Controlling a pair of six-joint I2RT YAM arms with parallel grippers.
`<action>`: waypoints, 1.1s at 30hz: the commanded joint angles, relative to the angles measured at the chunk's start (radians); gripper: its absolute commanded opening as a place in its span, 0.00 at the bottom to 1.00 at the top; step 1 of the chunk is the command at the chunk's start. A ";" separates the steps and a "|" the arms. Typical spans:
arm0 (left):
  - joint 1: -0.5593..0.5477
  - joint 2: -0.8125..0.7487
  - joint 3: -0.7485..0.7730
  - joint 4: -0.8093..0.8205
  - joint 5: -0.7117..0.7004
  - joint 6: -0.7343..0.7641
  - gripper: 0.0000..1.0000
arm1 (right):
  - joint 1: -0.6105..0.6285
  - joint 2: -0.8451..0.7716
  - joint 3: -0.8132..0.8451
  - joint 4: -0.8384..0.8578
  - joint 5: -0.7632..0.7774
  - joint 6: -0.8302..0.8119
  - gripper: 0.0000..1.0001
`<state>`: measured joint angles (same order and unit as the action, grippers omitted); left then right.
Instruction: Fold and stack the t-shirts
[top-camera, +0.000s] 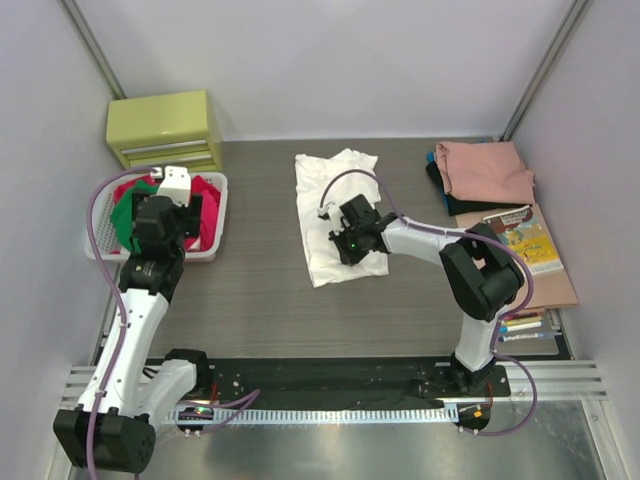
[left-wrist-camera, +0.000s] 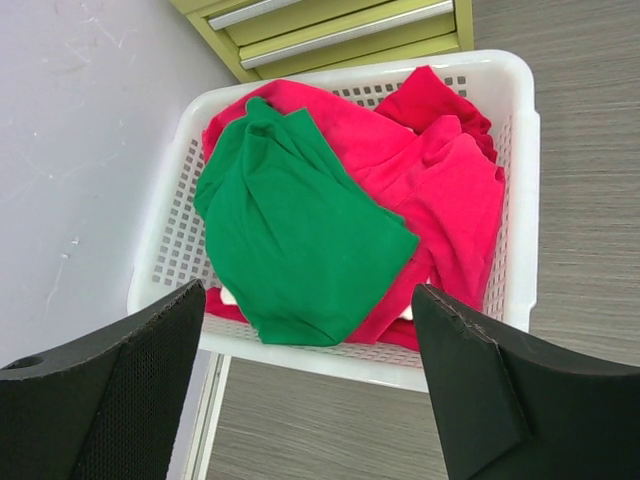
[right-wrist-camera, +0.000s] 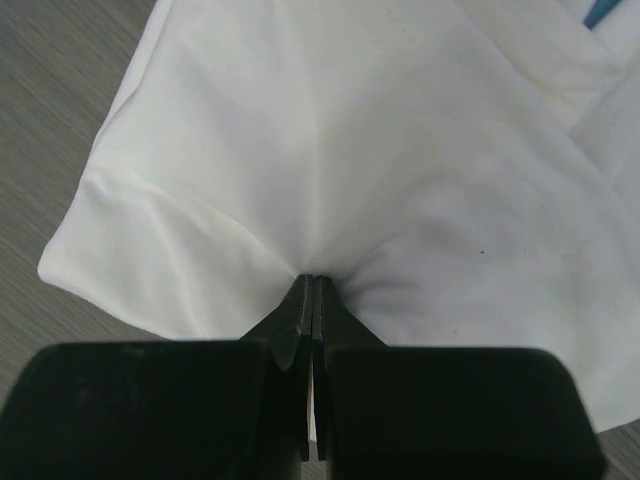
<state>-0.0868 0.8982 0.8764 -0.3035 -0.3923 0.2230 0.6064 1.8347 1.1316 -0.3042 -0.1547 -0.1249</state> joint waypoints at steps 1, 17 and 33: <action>0.016 -0.027 -0.014 0.047 0.000 0.022 0.85 | 0.119 0.072 0.013 -0.050 -0.062 0.018 0.01; 0.018 -0.002 -0.024 0.058 0.024 0.010 0.85 | 0.227 -0.032 -0.168 0.001 -0.304 0.051 0.01; 0.018 -0.005 -0.062 0.035 0.127 -0.043 0.90 | 0.228 -0.400 0.040 -0.131 -0.099 -0.251 0.71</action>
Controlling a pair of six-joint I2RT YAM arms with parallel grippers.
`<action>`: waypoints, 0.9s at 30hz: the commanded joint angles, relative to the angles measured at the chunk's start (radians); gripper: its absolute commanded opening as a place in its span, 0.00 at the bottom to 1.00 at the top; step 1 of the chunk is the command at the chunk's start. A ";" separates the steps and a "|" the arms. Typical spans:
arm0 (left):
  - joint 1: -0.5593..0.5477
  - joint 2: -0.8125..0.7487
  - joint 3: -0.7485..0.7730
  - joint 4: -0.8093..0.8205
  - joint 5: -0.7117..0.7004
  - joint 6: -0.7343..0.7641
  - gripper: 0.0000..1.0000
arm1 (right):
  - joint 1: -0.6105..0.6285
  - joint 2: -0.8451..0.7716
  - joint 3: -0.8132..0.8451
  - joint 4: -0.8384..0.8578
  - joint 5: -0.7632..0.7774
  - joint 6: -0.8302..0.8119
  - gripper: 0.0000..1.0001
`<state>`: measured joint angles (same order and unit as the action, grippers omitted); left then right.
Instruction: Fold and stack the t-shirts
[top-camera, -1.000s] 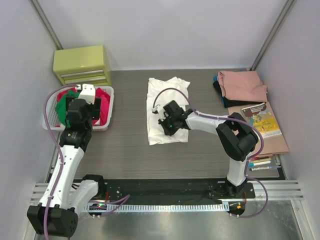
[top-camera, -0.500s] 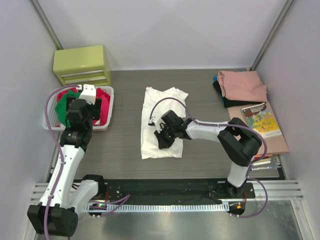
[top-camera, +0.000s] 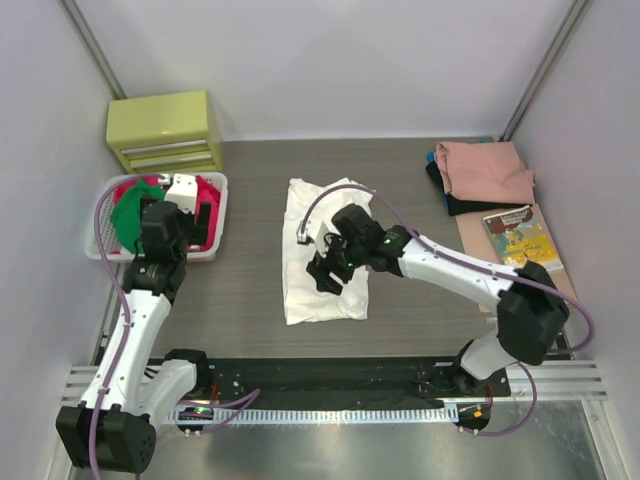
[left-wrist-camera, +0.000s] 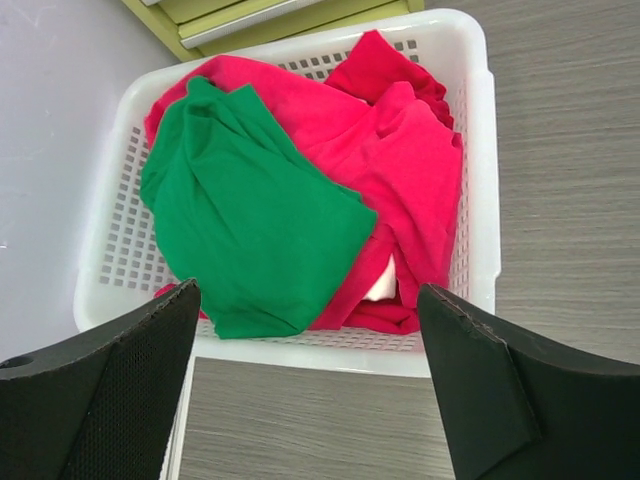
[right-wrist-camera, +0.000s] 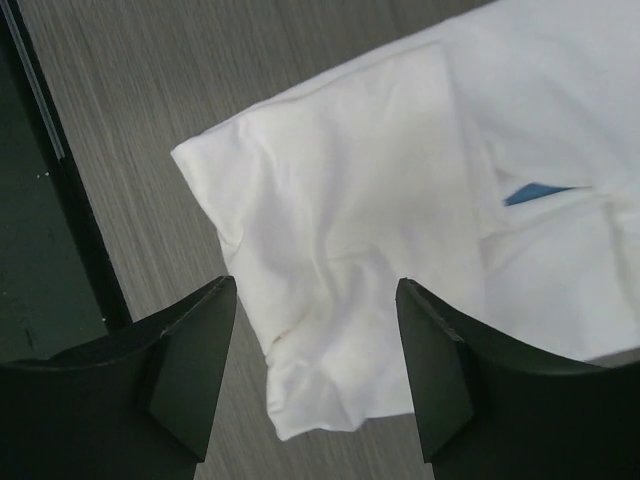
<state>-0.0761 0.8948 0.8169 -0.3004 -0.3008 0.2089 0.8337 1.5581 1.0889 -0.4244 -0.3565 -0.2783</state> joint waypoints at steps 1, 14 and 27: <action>0.007 -0.010 -0.004 0.023 0.041 -0.038 0.90 | 0.001 -0.134 0.094 -0.014 0.112 -0.098 0.72; -0.001 0.067 0.085 -0.319 0.936 -0.371 0.94 | -0.289 -0.306 -0.069 -0.054 -0.095 0.080 0.74; -0.091 0.369 -0.033 -0.135 1.292 -0.659 1.00 | -0.292 -0.165 -0.222 -0.005 -0.226 0.298 0.83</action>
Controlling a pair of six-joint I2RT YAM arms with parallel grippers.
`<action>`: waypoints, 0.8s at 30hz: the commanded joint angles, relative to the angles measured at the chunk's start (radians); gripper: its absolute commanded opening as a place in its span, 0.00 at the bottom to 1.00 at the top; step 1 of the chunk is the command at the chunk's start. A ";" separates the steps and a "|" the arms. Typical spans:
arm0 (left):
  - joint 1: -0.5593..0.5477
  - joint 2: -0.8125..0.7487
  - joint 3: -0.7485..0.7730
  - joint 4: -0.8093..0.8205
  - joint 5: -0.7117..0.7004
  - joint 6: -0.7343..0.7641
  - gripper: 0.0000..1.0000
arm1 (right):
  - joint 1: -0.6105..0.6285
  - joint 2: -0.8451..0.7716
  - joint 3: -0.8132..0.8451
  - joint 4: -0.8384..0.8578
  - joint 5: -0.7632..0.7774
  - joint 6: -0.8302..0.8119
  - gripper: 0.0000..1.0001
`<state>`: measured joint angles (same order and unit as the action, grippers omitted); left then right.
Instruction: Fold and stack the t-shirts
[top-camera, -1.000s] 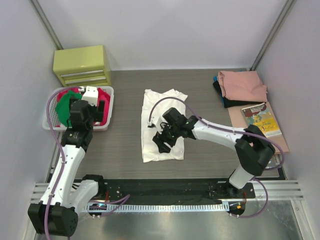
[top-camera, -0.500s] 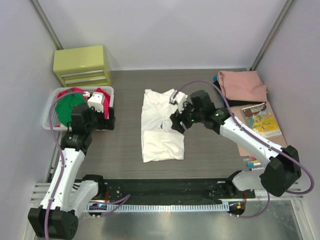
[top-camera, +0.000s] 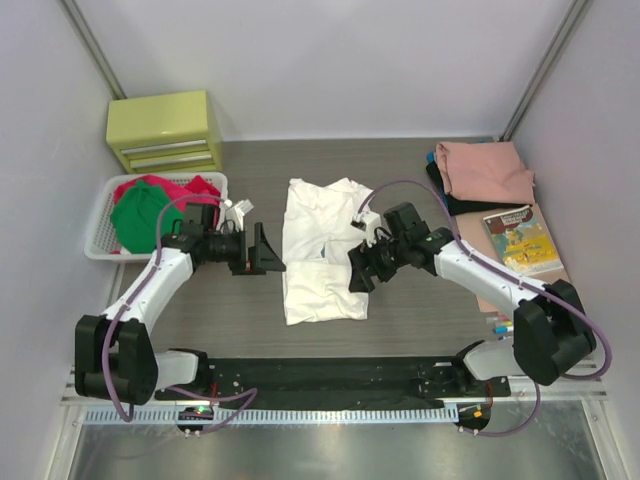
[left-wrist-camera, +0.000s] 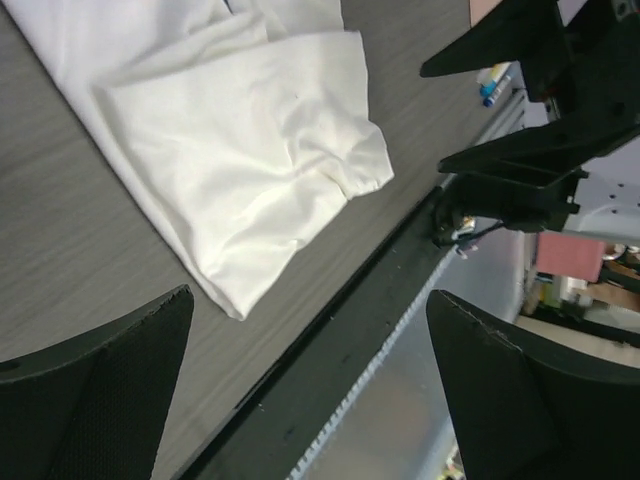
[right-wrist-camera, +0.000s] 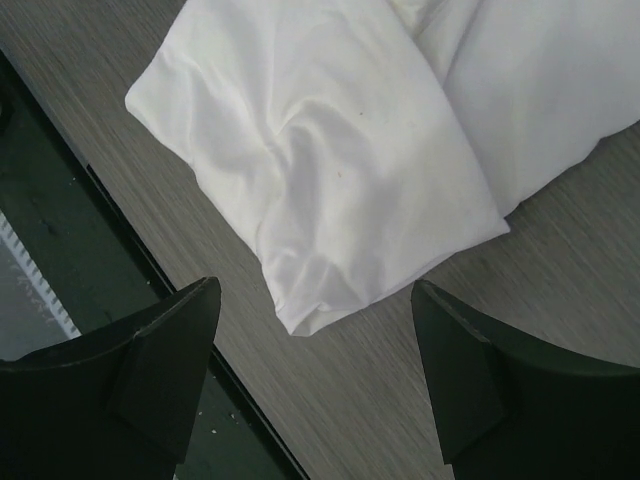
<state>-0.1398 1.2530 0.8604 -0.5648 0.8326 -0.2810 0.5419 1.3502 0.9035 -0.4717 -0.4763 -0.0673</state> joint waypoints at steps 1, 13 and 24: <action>-0.030 0.011 -0.122 0.149 0.149 -0.184 1.00 | 0.000 0.071 -0.060 0.051 -0.117 0.093 0.83; -0.101 0.169 0.040 0.063 0.031 -0.006 1.00 | -0.033 0.153 0.035 0.091 0.021 0.034 0.81; -0.115 0.092 0.014 0.065 0.000 0.006 1.00 | -0.034 0.270 0.077 0.139 0.070 0.012 0.77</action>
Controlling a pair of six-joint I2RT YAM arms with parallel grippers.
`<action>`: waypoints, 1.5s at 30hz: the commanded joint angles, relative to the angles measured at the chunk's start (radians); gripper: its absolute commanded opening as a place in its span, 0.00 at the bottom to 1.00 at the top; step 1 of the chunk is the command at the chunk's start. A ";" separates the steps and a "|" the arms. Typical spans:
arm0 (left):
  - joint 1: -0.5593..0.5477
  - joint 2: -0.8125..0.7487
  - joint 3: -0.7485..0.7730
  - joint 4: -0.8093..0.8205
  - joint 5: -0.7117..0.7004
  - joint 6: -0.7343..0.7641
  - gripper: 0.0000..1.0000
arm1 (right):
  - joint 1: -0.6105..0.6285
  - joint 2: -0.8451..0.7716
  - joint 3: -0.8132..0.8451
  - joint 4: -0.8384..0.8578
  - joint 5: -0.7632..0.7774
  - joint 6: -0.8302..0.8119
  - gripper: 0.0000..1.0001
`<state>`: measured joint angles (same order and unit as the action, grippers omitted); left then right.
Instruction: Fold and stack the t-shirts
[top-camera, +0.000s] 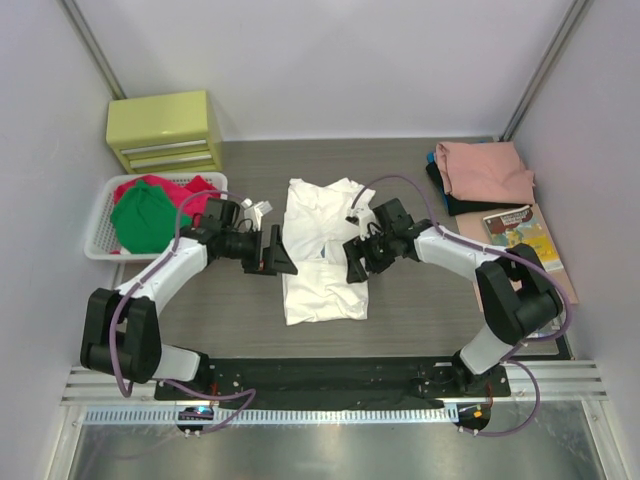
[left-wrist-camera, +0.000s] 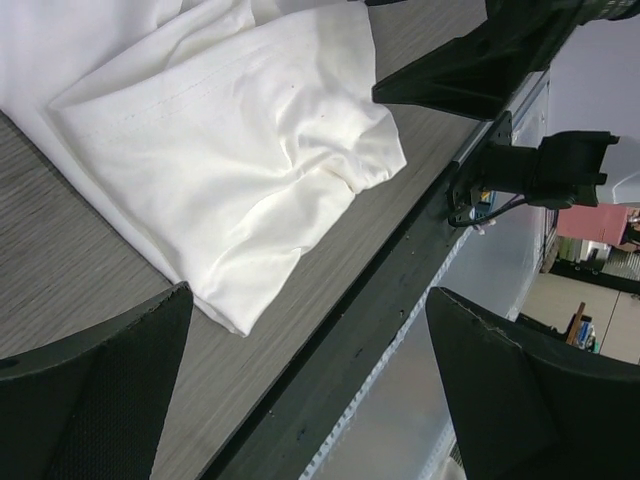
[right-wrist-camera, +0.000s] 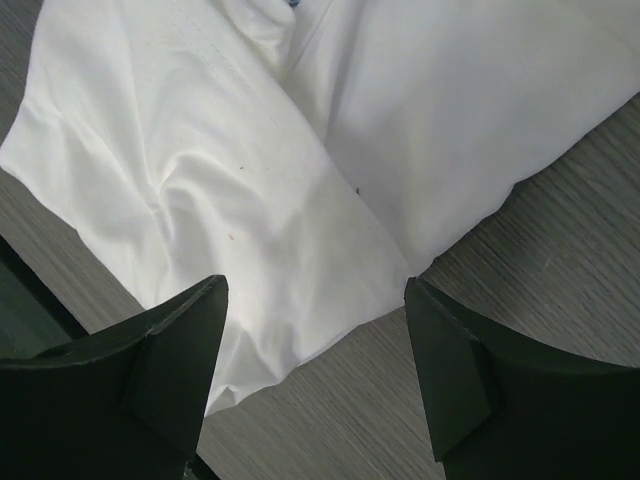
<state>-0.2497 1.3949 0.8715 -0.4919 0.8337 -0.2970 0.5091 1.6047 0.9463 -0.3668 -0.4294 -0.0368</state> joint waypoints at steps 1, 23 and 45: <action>-0.003 -0.051 0.003 -0.008 -0.002 0.022 1.00 | -0.001 0.015 0.032 0.038 0.032 -0.028 0.77; -0.005 -0.054 -0.012 -0.005 0.011 0.027 1.00 | -0.004 0.011 0.077 0.074 0.109 -0.084 0.01; -0.005 -0.089 -0.066 0.001 -0.007 0.026 1.00 | -0.004 -0.026 0.103 0.008 0.170 -0.109 0.89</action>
<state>-0.2531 1.3388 0.8234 -0.4911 0.8299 -0.2768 0.5064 1.6928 1.0718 -0.3313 -0.2668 -0.1581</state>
